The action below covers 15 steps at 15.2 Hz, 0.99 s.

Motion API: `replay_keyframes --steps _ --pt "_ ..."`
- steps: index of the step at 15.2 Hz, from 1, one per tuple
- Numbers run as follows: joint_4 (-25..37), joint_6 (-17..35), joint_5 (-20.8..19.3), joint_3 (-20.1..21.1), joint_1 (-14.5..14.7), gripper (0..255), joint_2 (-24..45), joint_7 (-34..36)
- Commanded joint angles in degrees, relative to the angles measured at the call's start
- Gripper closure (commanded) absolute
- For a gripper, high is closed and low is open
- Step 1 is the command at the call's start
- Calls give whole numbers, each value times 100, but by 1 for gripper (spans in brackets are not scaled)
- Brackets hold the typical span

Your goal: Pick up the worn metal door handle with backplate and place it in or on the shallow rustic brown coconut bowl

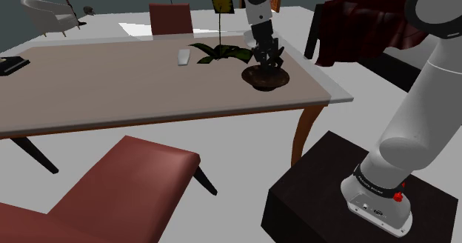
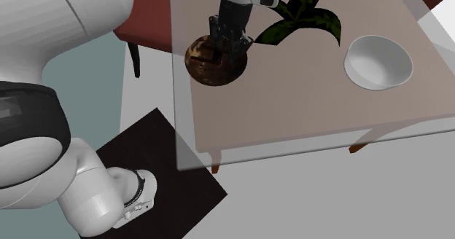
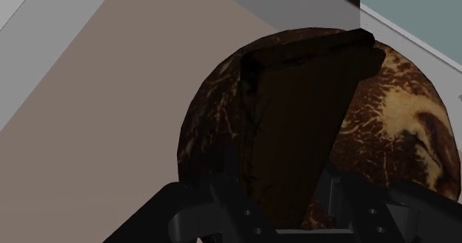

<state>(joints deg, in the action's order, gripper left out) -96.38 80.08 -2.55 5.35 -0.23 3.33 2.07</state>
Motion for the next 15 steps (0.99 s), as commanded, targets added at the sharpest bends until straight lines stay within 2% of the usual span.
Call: replay_keyframes --steps 1,8,9,14,15 --pt "-137 117 3 -1 -2 255 -23 2" --pt "-135 116 3 -1 -2 255 -22 2" --pt "-135 117 3 -1 -2 0 -22 2" --pt "-134 116 3 -1 -2 0 -21 2" --pt "163 -90 -3 5 5 0 71 7"
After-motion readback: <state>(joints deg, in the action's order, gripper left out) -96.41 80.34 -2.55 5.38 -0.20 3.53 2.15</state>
